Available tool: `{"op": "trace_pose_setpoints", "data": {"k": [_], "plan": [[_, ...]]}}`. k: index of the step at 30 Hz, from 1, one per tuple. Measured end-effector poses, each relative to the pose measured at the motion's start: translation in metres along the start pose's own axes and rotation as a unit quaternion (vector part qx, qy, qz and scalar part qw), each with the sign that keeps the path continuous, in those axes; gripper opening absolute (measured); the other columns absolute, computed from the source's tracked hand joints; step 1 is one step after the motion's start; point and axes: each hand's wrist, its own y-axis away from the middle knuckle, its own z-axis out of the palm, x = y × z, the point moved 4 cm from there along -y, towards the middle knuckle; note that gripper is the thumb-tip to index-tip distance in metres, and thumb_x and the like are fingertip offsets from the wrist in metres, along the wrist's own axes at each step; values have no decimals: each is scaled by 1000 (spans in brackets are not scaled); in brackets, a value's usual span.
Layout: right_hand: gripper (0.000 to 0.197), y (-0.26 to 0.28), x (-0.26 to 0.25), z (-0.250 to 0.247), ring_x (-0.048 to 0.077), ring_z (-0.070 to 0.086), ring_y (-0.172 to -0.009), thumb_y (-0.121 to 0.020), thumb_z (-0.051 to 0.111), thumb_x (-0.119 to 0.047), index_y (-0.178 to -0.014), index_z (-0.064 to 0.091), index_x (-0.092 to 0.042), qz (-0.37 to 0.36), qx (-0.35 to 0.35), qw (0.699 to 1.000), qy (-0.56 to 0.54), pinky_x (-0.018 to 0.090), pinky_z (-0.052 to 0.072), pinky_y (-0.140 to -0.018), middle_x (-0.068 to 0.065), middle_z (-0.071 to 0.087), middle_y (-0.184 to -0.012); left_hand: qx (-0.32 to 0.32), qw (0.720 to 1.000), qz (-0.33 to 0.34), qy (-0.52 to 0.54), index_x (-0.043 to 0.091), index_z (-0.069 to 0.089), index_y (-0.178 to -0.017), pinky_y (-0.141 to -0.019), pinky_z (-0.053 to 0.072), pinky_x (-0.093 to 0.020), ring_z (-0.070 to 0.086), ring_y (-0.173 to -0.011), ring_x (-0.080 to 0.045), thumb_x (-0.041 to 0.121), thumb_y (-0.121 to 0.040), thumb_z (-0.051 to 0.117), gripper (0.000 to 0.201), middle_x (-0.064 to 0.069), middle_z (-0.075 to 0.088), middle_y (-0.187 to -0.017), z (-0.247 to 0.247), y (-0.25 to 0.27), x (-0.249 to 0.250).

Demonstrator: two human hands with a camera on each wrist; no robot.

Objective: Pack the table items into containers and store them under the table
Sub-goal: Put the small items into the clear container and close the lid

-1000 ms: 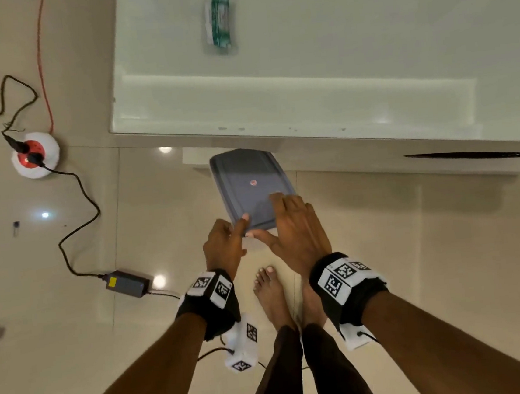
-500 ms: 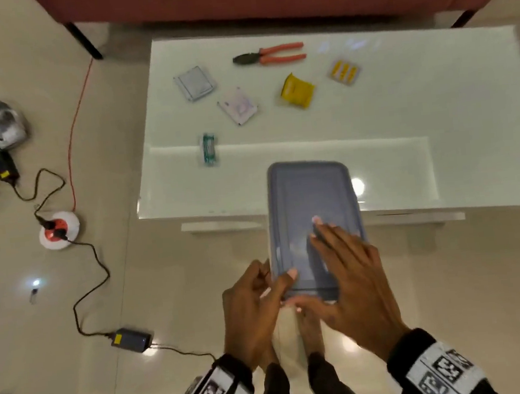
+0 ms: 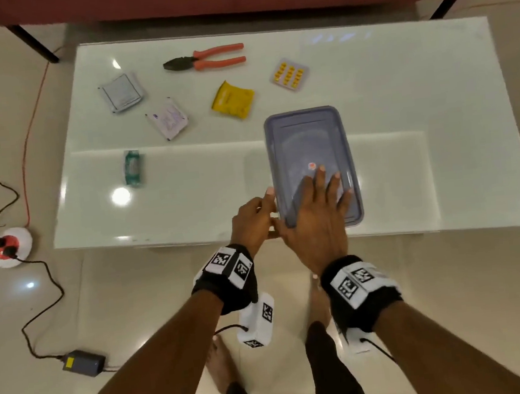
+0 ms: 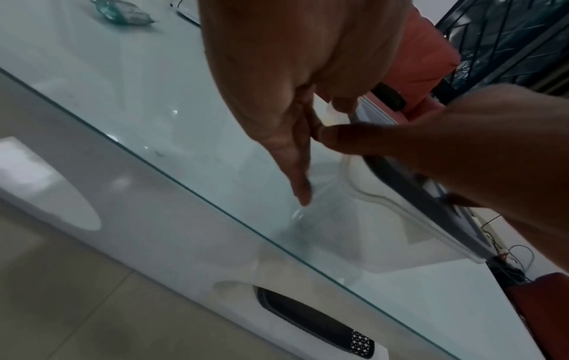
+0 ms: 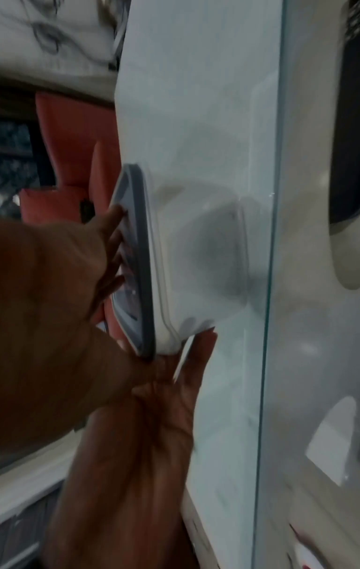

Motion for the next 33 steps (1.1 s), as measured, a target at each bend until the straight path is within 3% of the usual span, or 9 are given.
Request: {"op": "trace_pose_setpoints", "data": {"k": [6,9,14,18,20,22,24,28,33], "plan": [[81,-18,-15,-7,60,3,-138,-91,59,-25,-146,10,10,38,-109,993,15,71,16,-109,38,4,-152,91,995,-32,-4,22,60,-128,-110,38,-45,58,-118,-29,97,-56,3,119,-10,64,-128,28,4,34],[79,-27,-13,-16,61,2,-137,-94,55,-24,-146,6,11,29,-147,989,14,70,17,-110,38,1,-153,80,995,-54,-2,24,55,-134,-113,36,-44,56,-121,-27,91,-68,5,107,-7,61,-132,38,6,50],[79,-23,9,-50,51,10,-142,-93,51,-39,-149,14,3,18,-140,987,-73,61,24,-113,29,6,-157,-3,995,-95,33,30,55,-133,-113,35,-45,55,-125,-26,104,-45,21,120,-5,59,-135,54,-21,50],[59,-10,44,-87,36,60,-108,-95,35,-40,-147,27,-13,12,43,948,-315,43,55,-89,23,54,-129,89,980,6,-176,9,37,-143,-103,37,-35,48,-127,-36,43,-101,33,55,-19,52,-138,66,-22,77],[45,-14,72,-113,17,61,-74,-100,39,-27,-140,42,-6,33,194,923,-332,14,53,-71,19,64,-91,133,968,27,-210,4,40,-138,-91,43,-35,55,-115,-40,18,-102,34,38,-27,57,-126,64,-27,71],[30,-28,109,-125,4,49,-66,-101,44,-12,-125,54,2,73,289,900,-317,-2,39,-58,3,59,-79,163,963,20,-213,3,46,-132,-85,44,-31,58,-109,-39,9,-100,34,35,-27,60,-120,56,-37,58],[25,-52,149,-116,-1,49,-70,-100,45,-10,-118,58,3,135,301,884,-331,1,36,-57,2,60,-85,192,959,23,-208,4,50,-128,-80,40,-26,61,-107,-37,4,-97,35,34,-23,62,-118,46,-47,51],[29,-87,217,-68,31,61,-93,-100,45,-15,-119,59,3,272,222,872,-340,16,36,-72,20,67,-104,225,948,55,-218,4,51,-126,-77,46,-30,63,-102,-38,5,-98,36,32,-22,65,-114,36,-60,55],[49,-92,212,-49,36,50,-119,-96,52,-22,-138,41,0,299,178,915,-204,43,42,-100,21,47,-131,229,945,58,-227,4,49,-127,-77,46,-32,61,-105,-40,13,-101,36,31,-24,64,-115,32,-60,61]]}}
